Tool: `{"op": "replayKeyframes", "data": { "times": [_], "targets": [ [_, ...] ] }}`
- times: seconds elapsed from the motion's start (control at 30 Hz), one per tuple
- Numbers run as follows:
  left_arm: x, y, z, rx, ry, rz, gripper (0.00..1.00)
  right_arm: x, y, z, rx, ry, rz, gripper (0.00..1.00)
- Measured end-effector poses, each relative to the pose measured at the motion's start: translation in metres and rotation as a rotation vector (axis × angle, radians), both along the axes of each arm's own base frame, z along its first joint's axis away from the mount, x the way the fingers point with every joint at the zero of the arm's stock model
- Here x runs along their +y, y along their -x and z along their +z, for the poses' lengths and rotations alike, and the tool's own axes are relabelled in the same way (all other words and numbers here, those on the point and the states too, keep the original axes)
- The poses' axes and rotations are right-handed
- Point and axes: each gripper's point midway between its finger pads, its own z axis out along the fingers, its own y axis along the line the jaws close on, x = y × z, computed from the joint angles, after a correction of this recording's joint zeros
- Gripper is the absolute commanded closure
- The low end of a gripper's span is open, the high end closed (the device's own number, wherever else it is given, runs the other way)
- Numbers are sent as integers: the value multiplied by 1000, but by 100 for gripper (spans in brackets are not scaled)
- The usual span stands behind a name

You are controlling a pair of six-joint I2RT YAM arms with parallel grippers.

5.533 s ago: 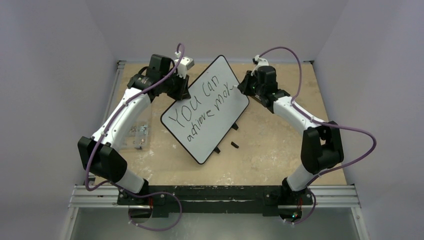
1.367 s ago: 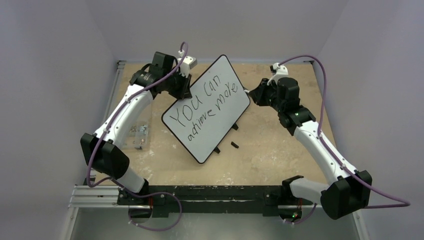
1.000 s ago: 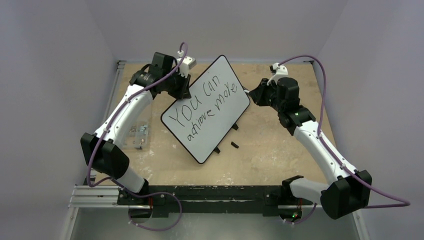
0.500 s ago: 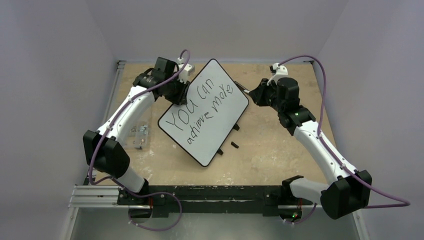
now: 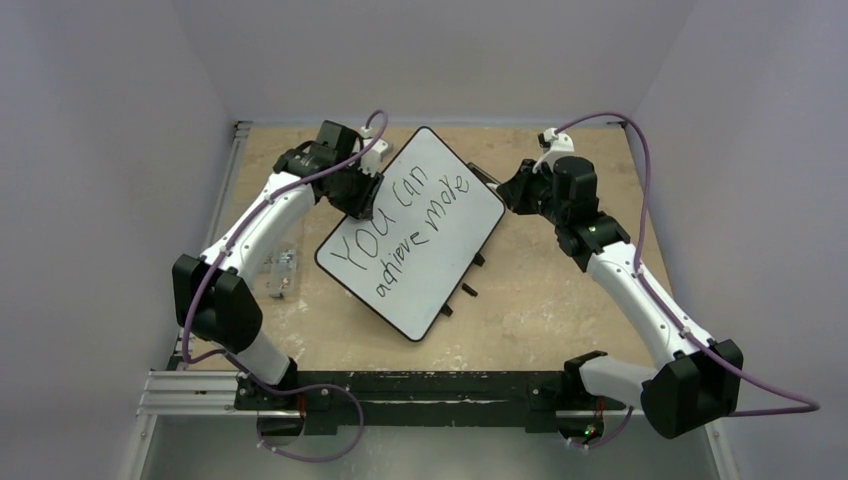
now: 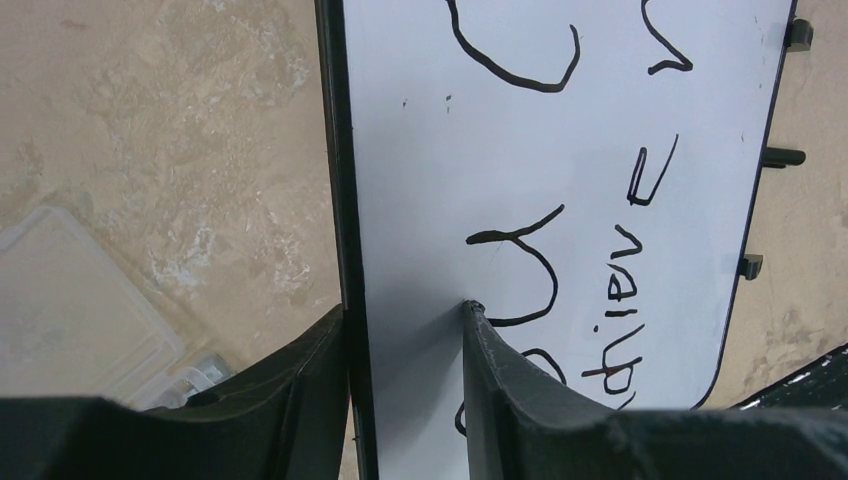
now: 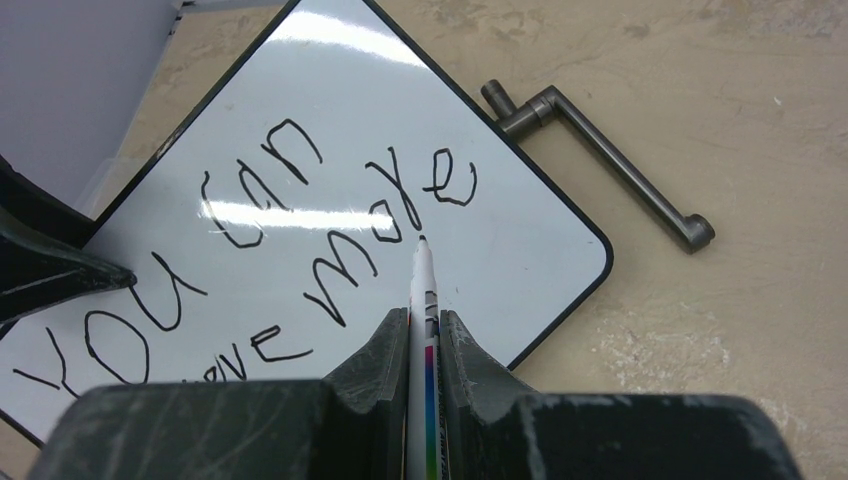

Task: Write a sentence on the whiteboard
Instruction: Put down the whiteboard on the whiteboard stand.

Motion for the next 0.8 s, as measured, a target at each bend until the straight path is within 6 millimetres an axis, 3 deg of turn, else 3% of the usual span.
{"op": "replayKeyframes", "data": {
  "times": [0.8],
  "targets": [
    [8,-1,-1,-27,-86,-22,53,0,0,-2,4,1,0,100]
  ]
}}
